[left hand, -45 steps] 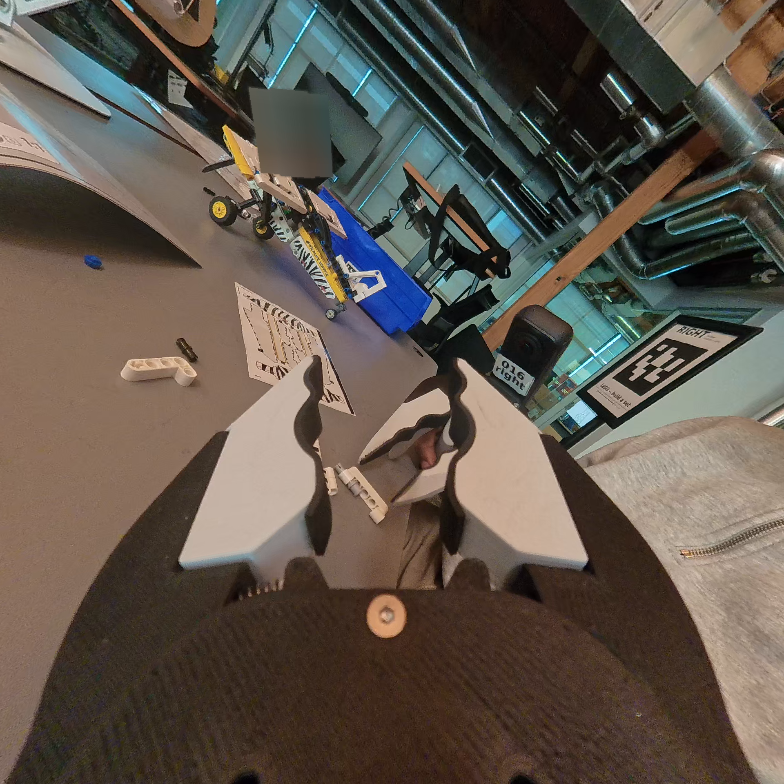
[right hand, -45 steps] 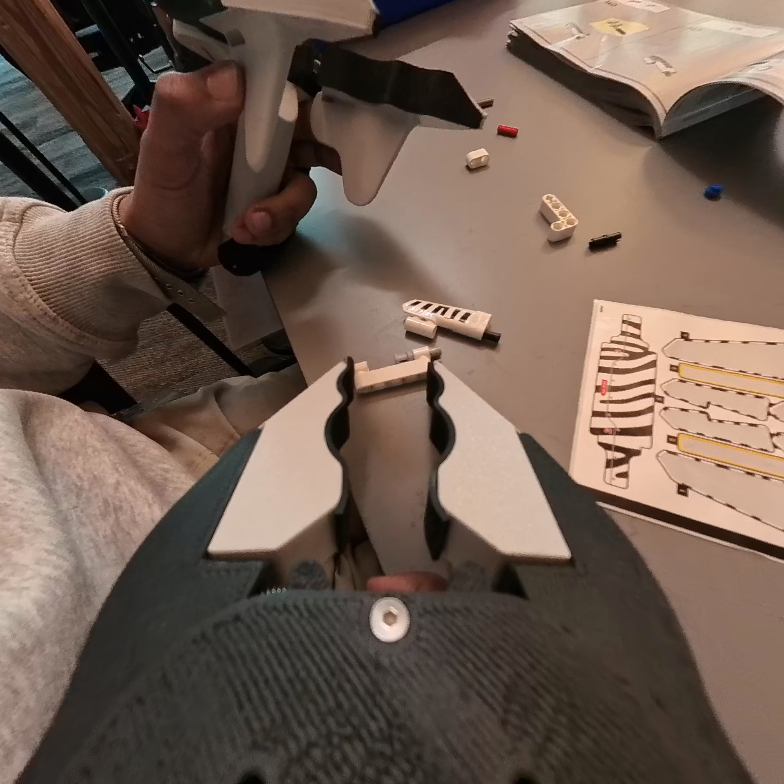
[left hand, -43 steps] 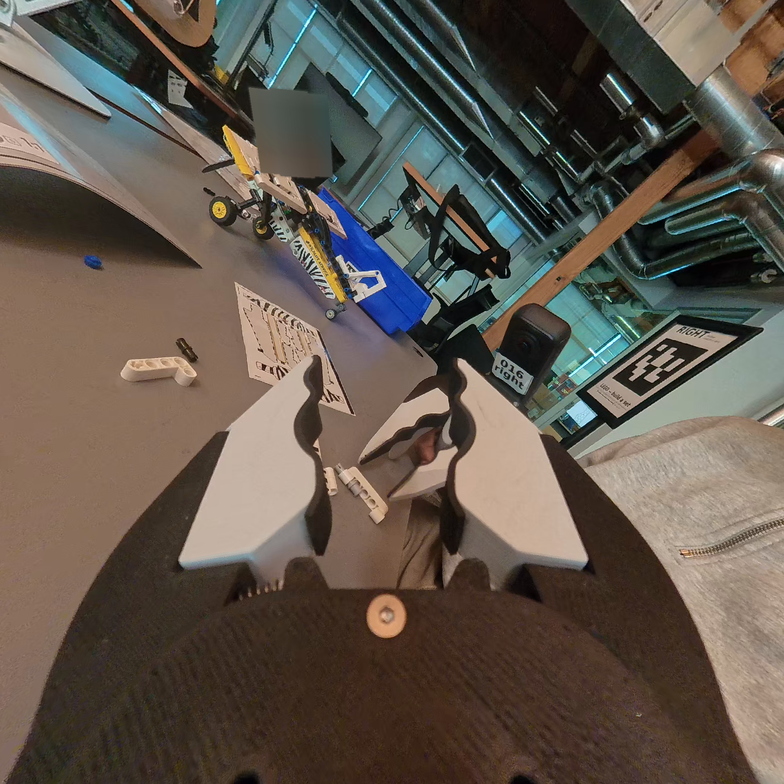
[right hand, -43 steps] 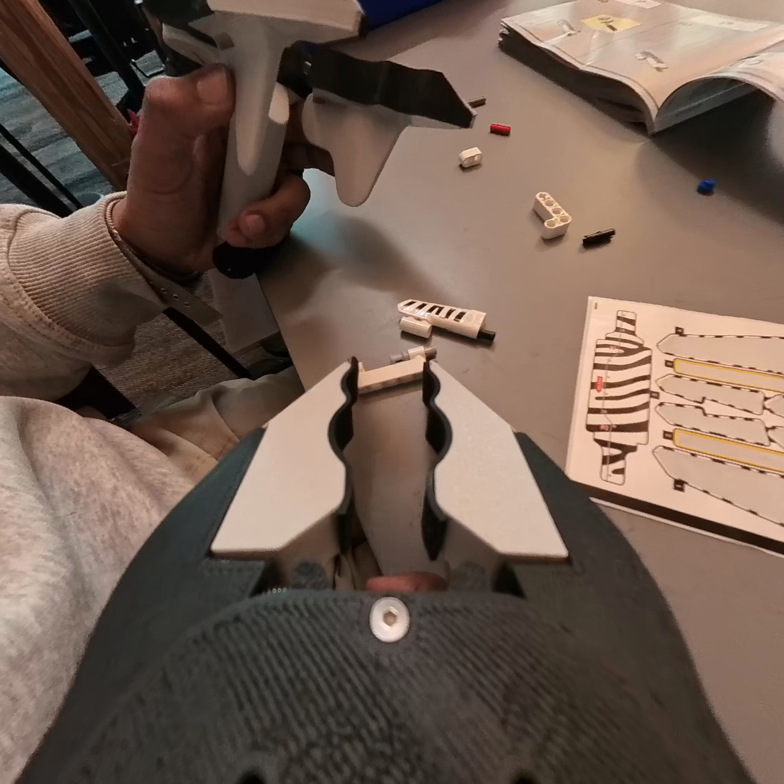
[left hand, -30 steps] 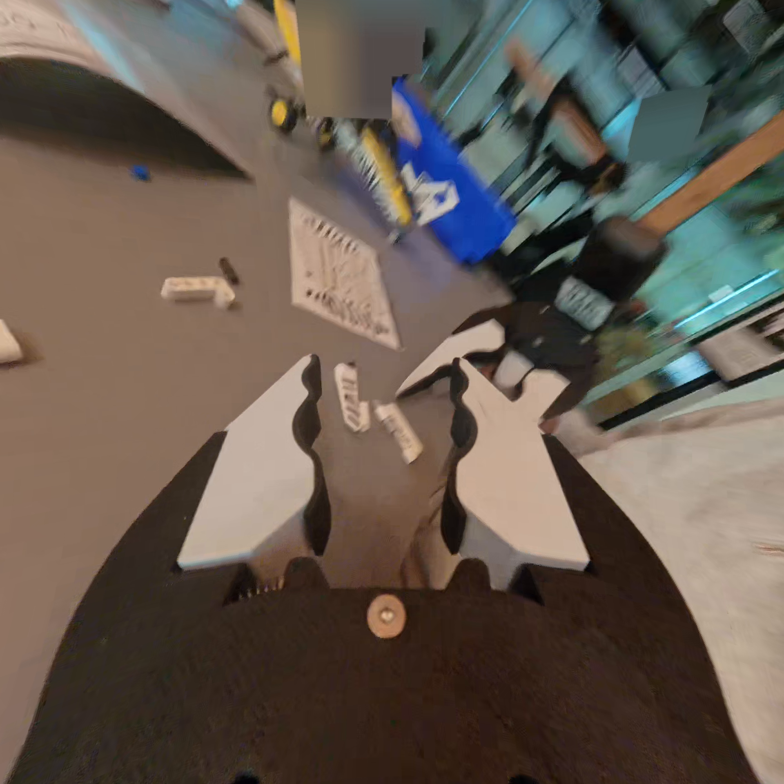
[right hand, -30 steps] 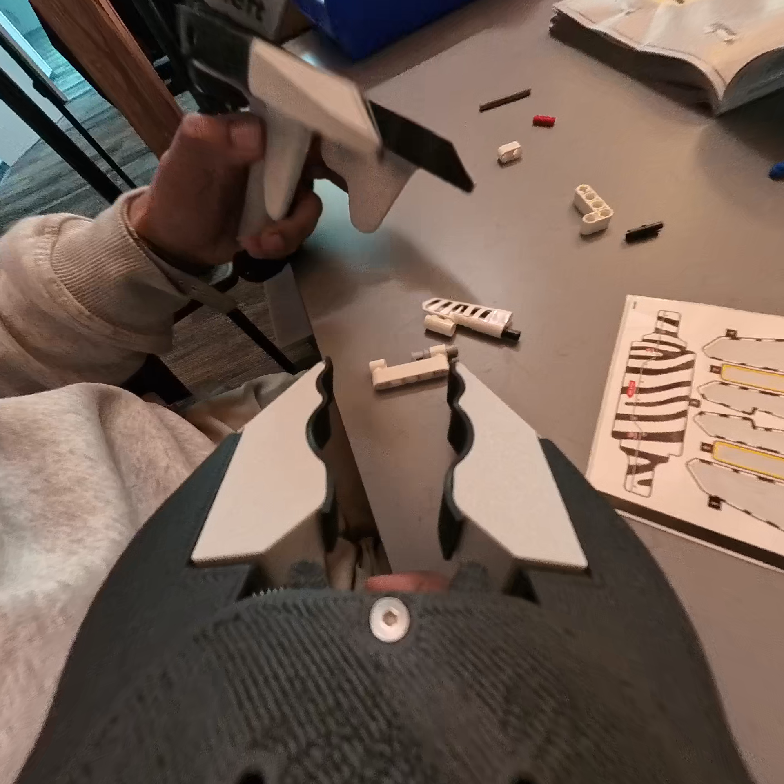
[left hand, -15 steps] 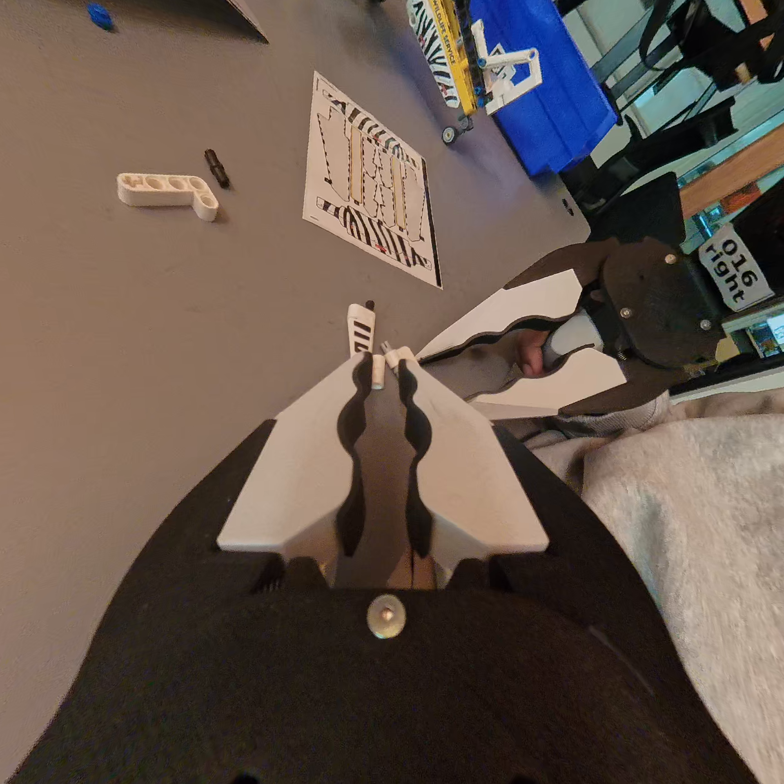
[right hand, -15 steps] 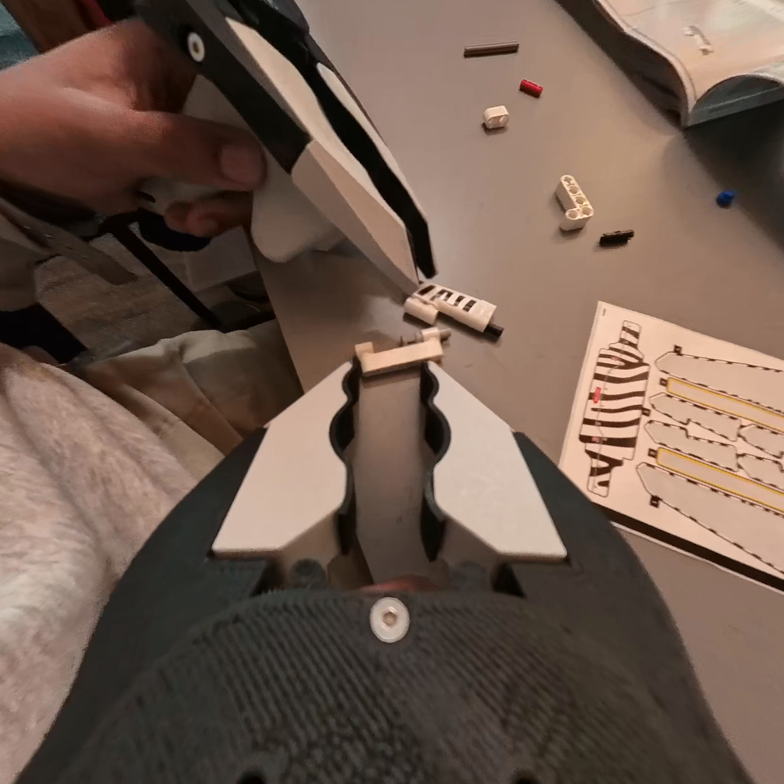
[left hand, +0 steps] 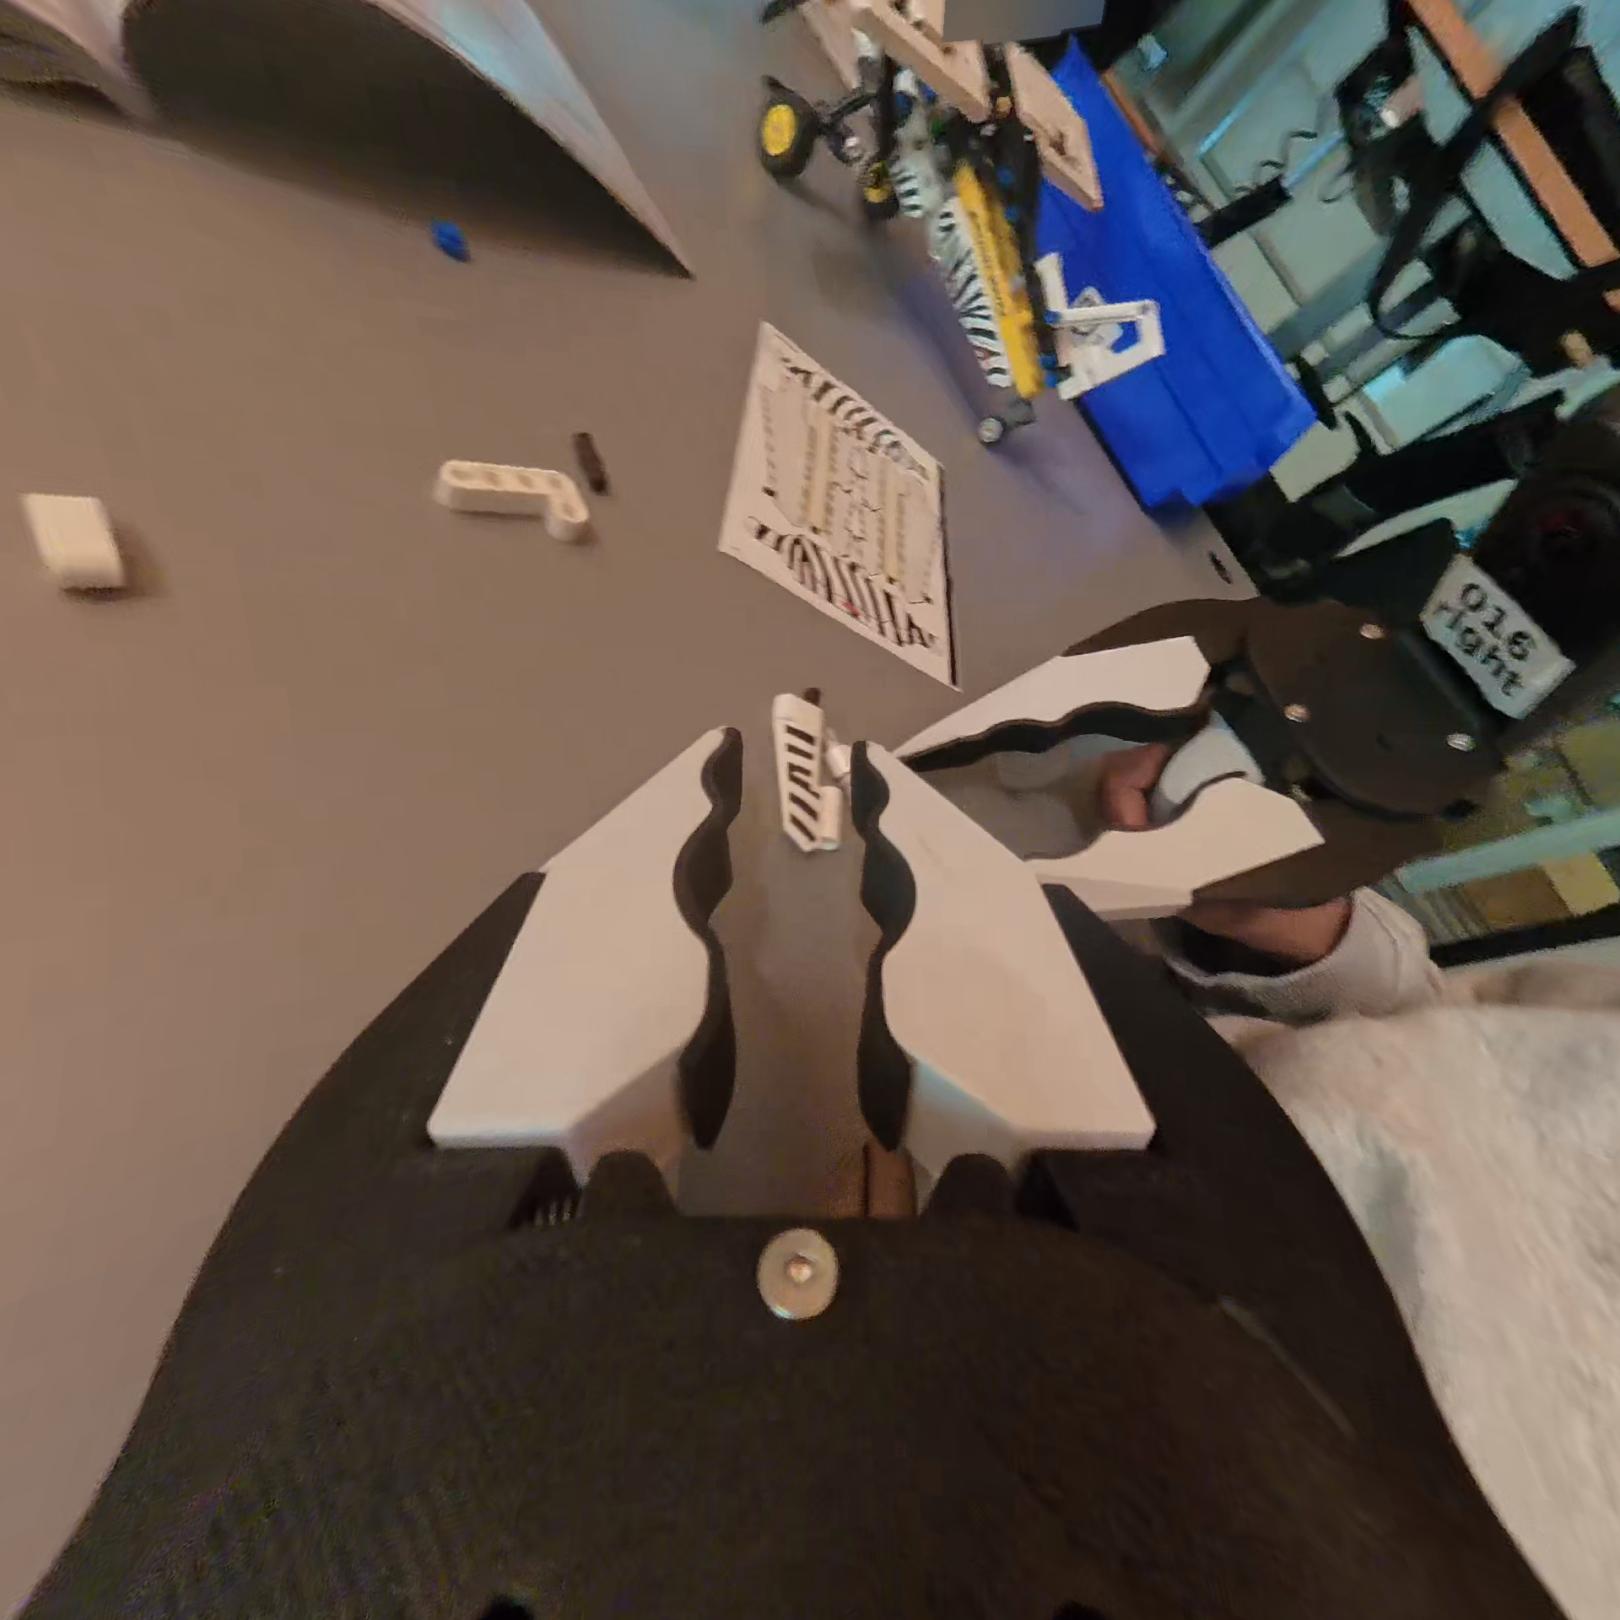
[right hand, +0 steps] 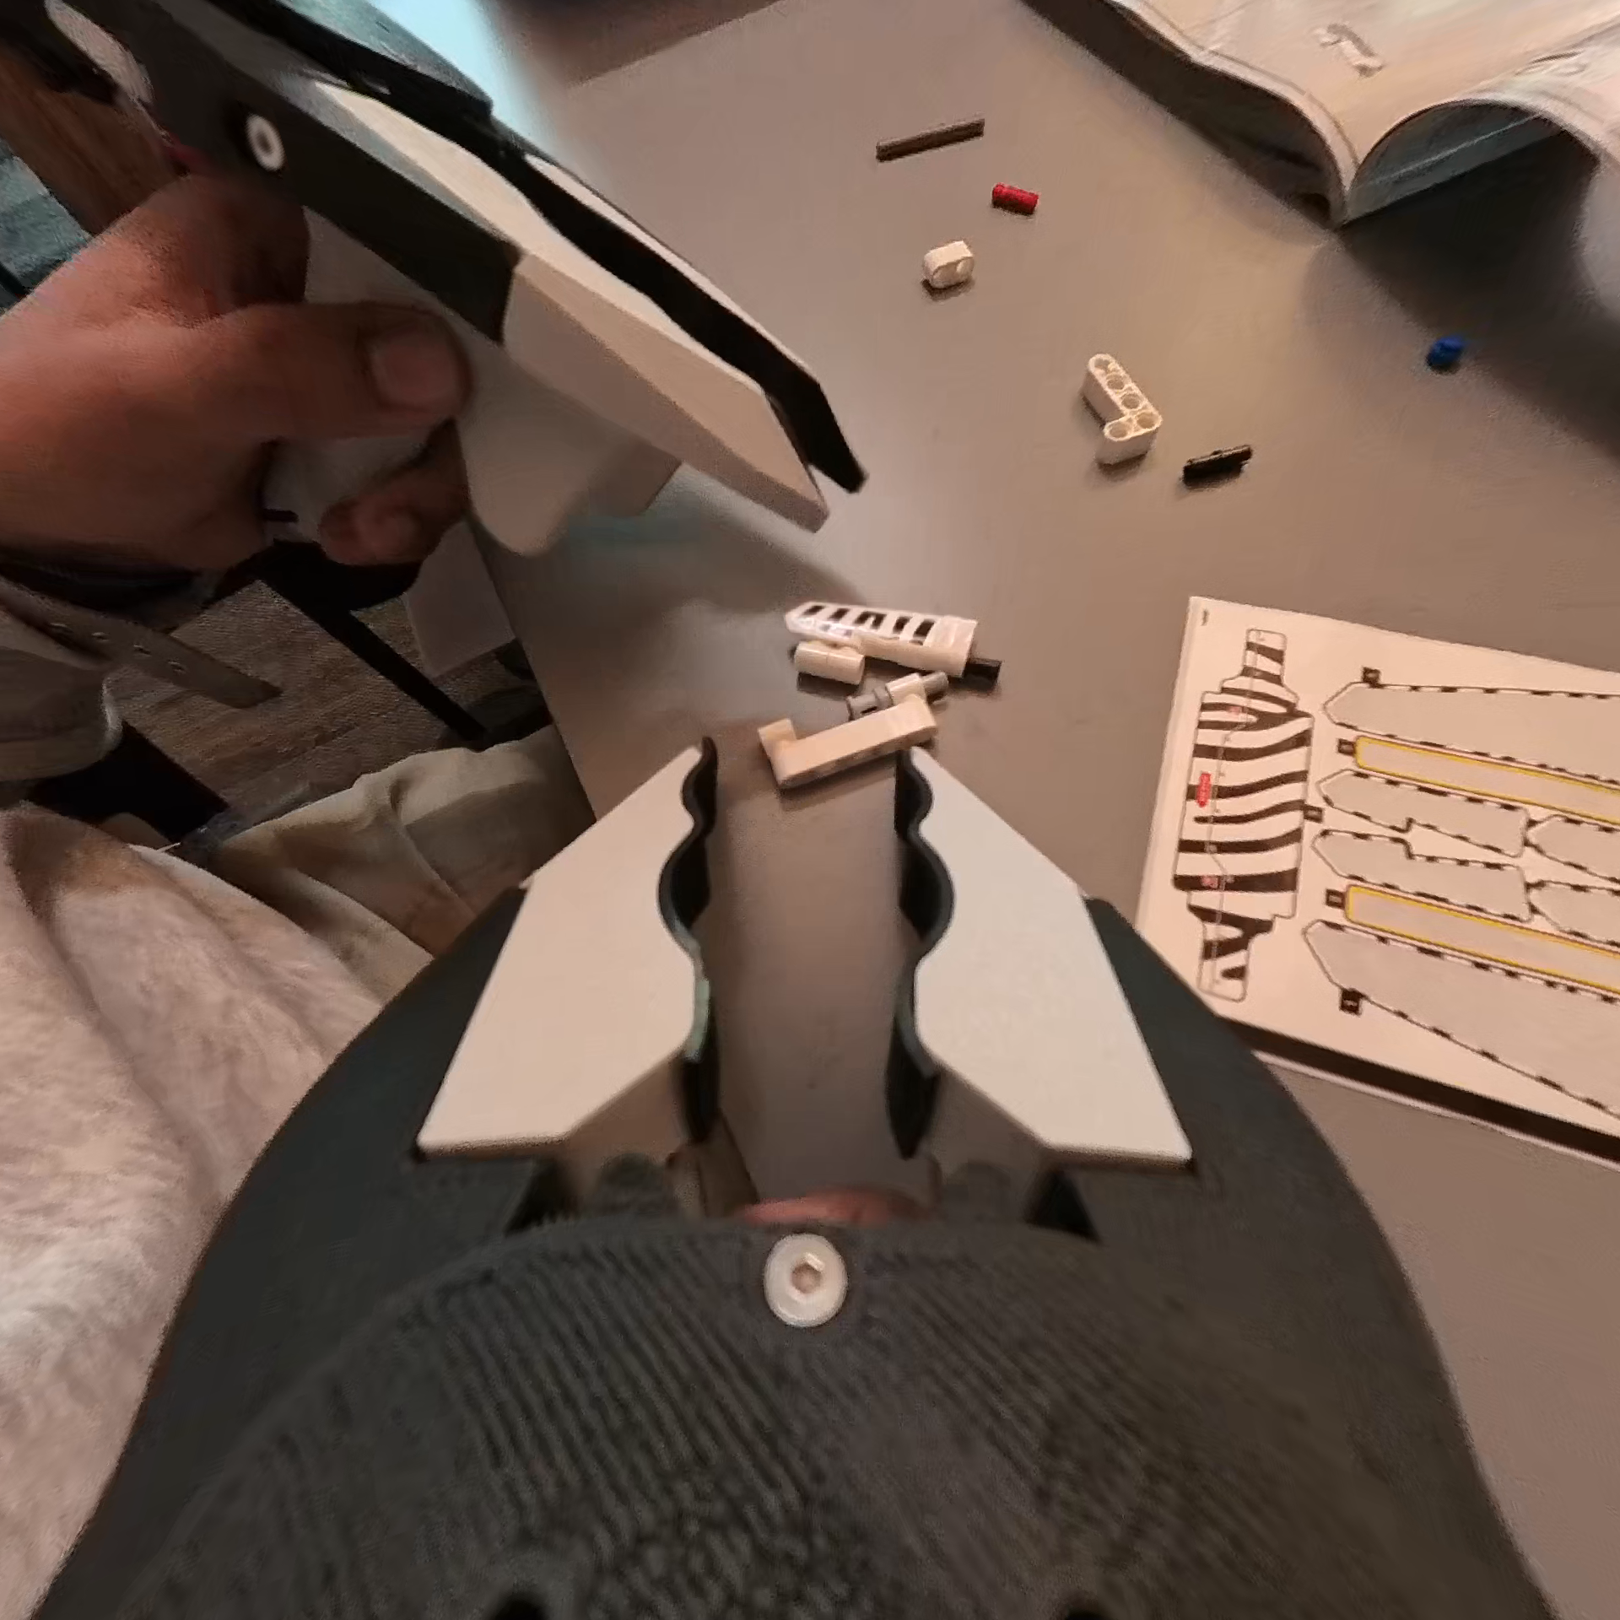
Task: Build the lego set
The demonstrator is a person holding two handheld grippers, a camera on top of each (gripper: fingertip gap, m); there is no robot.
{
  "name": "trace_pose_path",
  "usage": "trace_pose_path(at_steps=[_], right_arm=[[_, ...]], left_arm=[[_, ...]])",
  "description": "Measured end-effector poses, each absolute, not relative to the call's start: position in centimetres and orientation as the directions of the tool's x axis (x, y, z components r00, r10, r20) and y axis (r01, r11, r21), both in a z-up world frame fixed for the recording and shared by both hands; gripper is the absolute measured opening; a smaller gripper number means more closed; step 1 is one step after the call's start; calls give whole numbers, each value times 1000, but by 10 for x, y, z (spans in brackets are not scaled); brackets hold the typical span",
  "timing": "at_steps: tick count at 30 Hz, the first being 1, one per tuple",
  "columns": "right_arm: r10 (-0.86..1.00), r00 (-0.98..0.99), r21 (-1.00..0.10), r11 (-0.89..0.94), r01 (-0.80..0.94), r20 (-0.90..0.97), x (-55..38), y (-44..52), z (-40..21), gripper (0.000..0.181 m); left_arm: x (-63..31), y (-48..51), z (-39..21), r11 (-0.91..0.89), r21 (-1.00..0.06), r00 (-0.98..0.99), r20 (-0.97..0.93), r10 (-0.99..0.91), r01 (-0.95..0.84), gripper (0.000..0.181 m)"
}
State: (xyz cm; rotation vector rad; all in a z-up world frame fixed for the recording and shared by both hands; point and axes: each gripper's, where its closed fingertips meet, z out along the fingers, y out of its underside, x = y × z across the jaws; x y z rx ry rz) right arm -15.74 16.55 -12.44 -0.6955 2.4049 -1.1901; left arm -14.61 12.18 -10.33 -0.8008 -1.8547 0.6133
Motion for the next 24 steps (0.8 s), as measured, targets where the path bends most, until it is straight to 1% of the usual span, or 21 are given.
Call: trace_pose_path(at_steps=[3,6,8,10,12,17,20,24], right_arm=[[-586,-802,-791,543,-282,-116,-157,165,-127,43],[-591,-791,-778,568,-271,-156,-154,164,-127,43],[-581,-793,-773,584,-250,-182,-155,163,-127,39],[-559,-806,-767,599,-231,-194,-157,160,-127,30],[-541,-819,-766,604,-220,-191,-158,158,-128,24],[-508,-852,-780,581,-232,-125,-160,153,-128,22],[-502,-859,-788,567,-241,-98,-159,151,-128,24],[-480,-871,-788,574,-224,-102,-160,148,-128,25]], left_arm=[[-146,120,-114,678,-678,-347,587,732,283,17],[-152,128,-117,690,-659,-328,608,723,301,8],[-156,135,-119,692,-648,-308,619,722,320,3],[-159,140,-120,693,-635,-296,627,720,340,0],[-160,144,-121,699,-624,-292,637,714,349,0],[-162,154,-119,707,-603,-251,668,700,369,1],[-161,151,-108,722,-610,-218,695,685,325,3],[-145,124,-110,736,-629,-335,657,675,249,6]])
